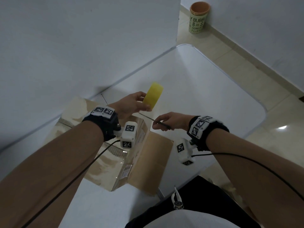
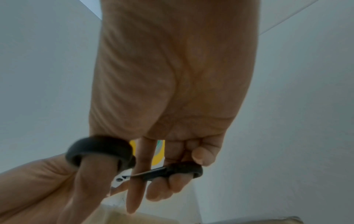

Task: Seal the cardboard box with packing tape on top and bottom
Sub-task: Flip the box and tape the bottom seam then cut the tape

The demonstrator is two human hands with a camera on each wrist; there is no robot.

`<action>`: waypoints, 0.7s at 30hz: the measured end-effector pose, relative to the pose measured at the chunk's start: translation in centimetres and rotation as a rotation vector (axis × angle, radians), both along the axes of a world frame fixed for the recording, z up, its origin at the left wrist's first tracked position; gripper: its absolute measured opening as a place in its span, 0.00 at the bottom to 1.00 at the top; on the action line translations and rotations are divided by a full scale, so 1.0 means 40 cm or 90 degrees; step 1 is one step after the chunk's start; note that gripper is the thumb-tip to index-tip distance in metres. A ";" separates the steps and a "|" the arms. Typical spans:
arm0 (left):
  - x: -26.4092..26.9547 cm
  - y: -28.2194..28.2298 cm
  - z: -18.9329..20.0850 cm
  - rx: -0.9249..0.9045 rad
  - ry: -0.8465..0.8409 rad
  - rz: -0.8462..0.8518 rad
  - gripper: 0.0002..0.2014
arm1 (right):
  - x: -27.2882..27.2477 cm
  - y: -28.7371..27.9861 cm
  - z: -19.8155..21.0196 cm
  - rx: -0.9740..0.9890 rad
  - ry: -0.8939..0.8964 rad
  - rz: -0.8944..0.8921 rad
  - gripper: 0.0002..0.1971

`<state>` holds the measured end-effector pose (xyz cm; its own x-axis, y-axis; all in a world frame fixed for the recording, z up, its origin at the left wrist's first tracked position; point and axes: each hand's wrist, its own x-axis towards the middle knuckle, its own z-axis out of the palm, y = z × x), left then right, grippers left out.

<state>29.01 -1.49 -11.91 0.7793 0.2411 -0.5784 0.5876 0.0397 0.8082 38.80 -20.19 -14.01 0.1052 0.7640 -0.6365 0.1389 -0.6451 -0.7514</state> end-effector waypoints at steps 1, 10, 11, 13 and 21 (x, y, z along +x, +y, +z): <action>-0.001 0.001 -0.003 -0.004 0.001 0.005 0.16 | 0.000 0.000 0.001 0.001 -0.003 0.001 0.13; -0.004 -0.001 -0.002 -0.007 0.011 0.005 0.16 | 0.013 -0.003 0.022 0.000 -0.013 0.019 0.13; -0.004 -0.002 -0.002 -0.006 0.009 0.011 0.16 | 0.013 -0.004 0.022 -0.004 -0.016 0.017 0.13; -0.004 -0.003 -0.001 -0.004 0.002 0.025 0.17 | 0.016 -0.008 0.018 -0.025 -0.026 0.015 0.14; -0.009 0.034 0.019 0.037 -0.012 0.091 0.16 | 0.088 -0.049 -0.075 -0.188 -0.214 -0.084 0.21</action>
